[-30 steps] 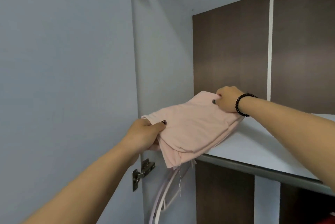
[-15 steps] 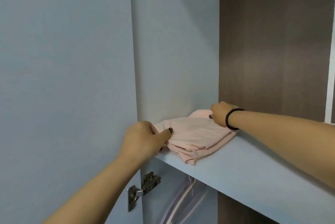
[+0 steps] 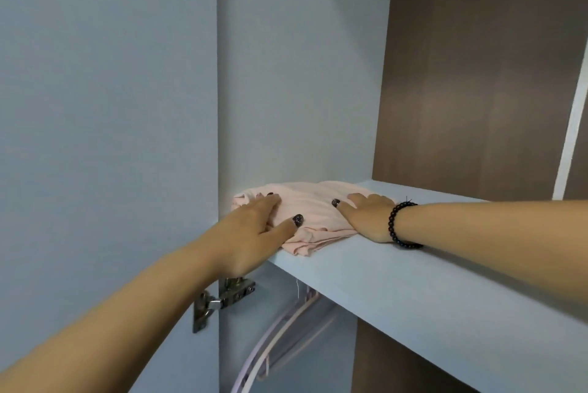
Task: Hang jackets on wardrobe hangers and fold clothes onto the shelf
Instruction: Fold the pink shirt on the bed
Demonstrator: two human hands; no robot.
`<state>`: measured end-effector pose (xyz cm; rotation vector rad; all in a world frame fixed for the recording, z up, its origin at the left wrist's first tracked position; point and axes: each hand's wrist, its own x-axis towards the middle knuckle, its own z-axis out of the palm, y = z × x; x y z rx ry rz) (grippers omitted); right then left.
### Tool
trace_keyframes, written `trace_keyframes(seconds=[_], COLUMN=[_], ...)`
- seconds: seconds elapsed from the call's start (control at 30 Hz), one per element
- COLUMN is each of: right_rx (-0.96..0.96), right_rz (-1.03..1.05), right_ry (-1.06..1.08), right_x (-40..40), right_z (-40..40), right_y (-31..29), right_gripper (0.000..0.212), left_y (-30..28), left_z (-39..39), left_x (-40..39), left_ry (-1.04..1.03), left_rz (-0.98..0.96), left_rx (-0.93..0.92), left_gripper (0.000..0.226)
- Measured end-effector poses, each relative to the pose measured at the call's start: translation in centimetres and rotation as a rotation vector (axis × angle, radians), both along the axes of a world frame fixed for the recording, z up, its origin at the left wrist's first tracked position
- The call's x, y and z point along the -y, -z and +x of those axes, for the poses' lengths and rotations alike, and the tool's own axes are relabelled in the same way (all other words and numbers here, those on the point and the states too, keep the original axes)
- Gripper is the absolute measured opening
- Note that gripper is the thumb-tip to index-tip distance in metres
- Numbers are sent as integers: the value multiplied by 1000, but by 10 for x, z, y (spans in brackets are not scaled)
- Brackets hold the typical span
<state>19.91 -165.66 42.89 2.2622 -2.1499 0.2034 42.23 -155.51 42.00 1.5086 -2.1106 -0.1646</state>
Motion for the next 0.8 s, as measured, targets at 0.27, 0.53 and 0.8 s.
trace_keyframes(seconds=[0.27, 0.53, 0.8], right_rx=[-38, 57, 121], right_rz=[1, -81, -145], right_ry=[-9, -86, -199], right_x=[-8, -89, -212], right_z=[5, 32, 99], right_y=[-4, -10, -10], right_gripper=[86, 64, 29], left_y=[-3, -5, 8], left_z=[1, 44, 125], left_x=[-4, -57, -150], left_ry=[-10, -45, -92], left_rz=[40, -89, -16], left_rx=[12, 27, 134], left_gripper=[51, 63, 70])
